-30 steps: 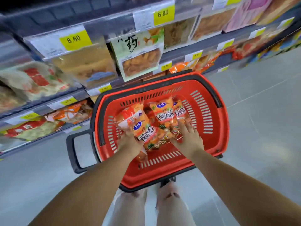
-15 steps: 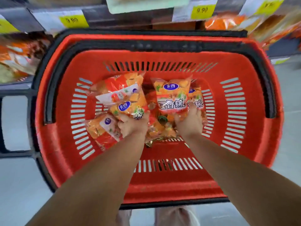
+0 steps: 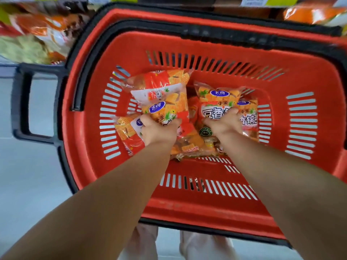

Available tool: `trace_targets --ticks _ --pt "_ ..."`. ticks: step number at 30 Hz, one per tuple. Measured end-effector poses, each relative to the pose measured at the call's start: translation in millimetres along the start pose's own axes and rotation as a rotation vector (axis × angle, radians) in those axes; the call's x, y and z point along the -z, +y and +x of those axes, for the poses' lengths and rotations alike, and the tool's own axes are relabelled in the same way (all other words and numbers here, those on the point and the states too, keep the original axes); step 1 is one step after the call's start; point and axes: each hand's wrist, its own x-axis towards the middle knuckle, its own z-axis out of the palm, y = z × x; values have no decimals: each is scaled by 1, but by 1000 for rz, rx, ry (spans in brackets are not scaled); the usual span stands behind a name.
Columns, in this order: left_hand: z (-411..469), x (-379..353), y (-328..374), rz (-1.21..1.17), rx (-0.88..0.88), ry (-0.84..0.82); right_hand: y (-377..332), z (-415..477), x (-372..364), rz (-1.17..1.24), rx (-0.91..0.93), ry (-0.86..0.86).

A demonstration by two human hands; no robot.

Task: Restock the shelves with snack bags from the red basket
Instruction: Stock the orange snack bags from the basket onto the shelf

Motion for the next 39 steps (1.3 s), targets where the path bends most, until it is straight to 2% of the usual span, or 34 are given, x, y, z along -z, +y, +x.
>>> trace_targets --ticks 3,8,13,18,21,30,39 --pt "-23 24 12 -73 -51 9 13 -29 36 29 10 19" --pt "-89 95 61 -86 -236 46 16 -108 124 34 221 135" --pt "-159 187 108 -148 -488 53 -19 -193 213 192 463 223" --pt "-219 294 138 -131 -749 141 -66 -278 270 280 672 261" --pt "-241 367 152 -242 -820 192 -103 -327 291 288 782 352" --pt "-262 596 147 -384 -1020 424 -230 -493 315 431 1052 612" --pt "-266 779 132 -519 -1159 589 -333 -629 323 556 1186 704"
